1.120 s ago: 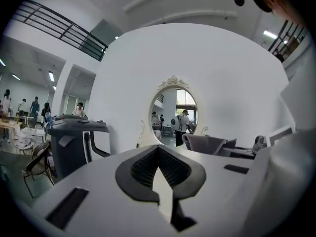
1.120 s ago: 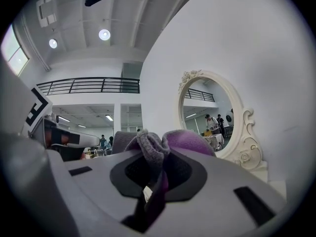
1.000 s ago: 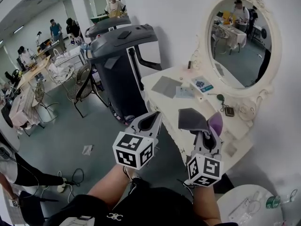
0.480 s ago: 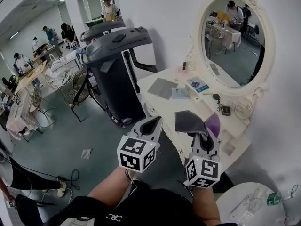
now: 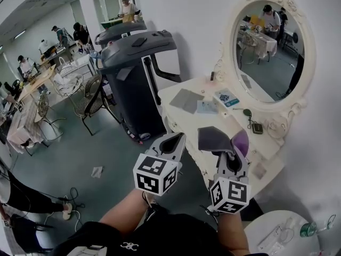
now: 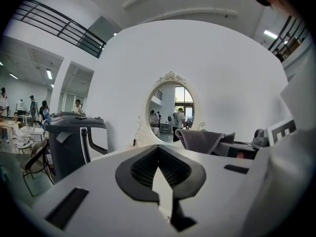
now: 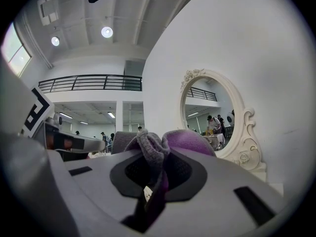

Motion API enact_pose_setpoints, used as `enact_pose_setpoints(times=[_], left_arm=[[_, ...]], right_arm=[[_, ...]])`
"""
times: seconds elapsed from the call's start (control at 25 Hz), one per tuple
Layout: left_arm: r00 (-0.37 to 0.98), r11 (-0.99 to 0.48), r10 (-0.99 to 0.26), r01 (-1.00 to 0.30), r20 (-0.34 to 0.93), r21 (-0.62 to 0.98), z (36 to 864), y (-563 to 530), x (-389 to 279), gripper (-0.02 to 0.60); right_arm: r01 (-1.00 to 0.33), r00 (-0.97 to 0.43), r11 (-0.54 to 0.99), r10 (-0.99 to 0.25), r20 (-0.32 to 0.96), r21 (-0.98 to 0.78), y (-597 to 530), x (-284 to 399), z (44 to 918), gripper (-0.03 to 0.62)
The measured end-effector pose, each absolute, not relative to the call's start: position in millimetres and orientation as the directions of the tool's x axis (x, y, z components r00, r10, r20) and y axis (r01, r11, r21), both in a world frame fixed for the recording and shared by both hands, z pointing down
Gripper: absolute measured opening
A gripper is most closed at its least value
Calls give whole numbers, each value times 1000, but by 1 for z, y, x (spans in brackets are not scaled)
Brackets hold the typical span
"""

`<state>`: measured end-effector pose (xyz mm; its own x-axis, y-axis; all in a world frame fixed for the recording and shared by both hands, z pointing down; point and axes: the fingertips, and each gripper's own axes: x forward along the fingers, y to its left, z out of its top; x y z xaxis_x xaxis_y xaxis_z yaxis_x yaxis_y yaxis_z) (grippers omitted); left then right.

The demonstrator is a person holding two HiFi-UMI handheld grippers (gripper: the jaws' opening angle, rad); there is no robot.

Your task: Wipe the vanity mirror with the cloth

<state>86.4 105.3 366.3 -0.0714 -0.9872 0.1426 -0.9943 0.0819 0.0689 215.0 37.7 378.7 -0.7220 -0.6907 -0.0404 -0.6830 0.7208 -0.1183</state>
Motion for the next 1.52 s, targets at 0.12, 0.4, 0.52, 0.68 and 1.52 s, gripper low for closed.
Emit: enact_pose_setpoints(times=[0.12,0.4,0.52,0.68,1.52], left_arm=[[-69,79,-987,-995,145,66,368,104,88,2],[-52,66,-985,-994,162,86,378,100,93,2],[-37,54,-983,-995,179,87,382,99,92,2],[-27,41,-982,-996,185,74,385,99,88,2],[-26,40,-985,-996,173,77,386,131,93,2]], right_arm=[[-687,-717,716,-696,-43,-126,36,217,379,48],[-695,-712,708,-702,-24,-123,35,221,384,48],[-700,-708,704,-706,-8,-124,34,216,387,48],[-703,-708,705,-706,0,-98,37,206,389,48],[-700,-711,708,-703,-8,-91,72,210,387,48]])
